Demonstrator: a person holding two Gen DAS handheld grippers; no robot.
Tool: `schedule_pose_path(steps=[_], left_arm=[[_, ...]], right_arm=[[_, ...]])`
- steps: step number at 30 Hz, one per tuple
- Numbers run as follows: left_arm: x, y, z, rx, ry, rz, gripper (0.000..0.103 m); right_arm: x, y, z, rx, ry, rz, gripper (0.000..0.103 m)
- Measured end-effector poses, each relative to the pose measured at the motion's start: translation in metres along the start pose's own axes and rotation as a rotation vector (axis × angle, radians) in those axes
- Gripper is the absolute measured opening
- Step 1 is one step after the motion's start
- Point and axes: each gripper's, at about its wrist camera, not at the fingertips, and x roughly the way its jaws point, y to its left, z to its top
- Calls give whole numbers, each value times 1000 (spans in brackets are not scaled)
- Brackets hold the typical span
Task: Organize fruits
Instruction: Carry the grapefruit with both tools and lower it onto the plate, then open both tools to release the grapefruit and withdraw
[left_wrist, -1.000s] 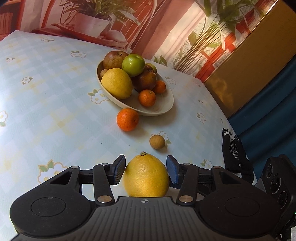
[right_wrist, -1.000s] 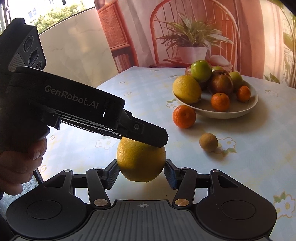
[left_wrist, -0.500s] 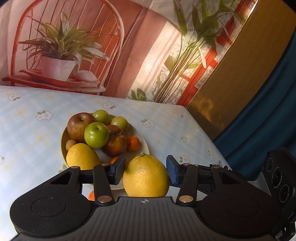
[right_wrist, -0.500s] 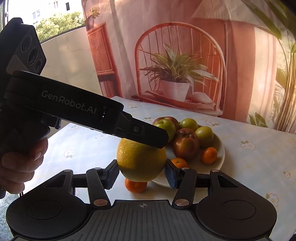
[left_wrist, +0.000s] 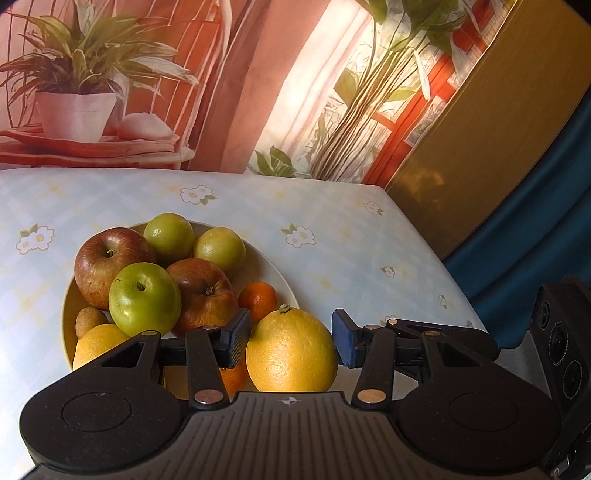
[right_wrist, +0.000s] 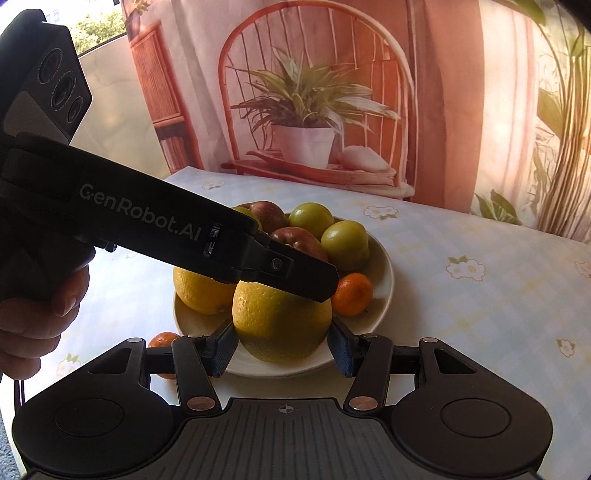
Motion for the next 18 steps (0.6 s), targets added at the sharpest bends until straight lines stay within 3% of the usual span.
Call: schedule_pose_path(steps=[18], left_arm=[[8, 4, 4, 6, 17, 17, 49]], right_arm=[[21, -11, 5, -18, 52, -15, 49]])
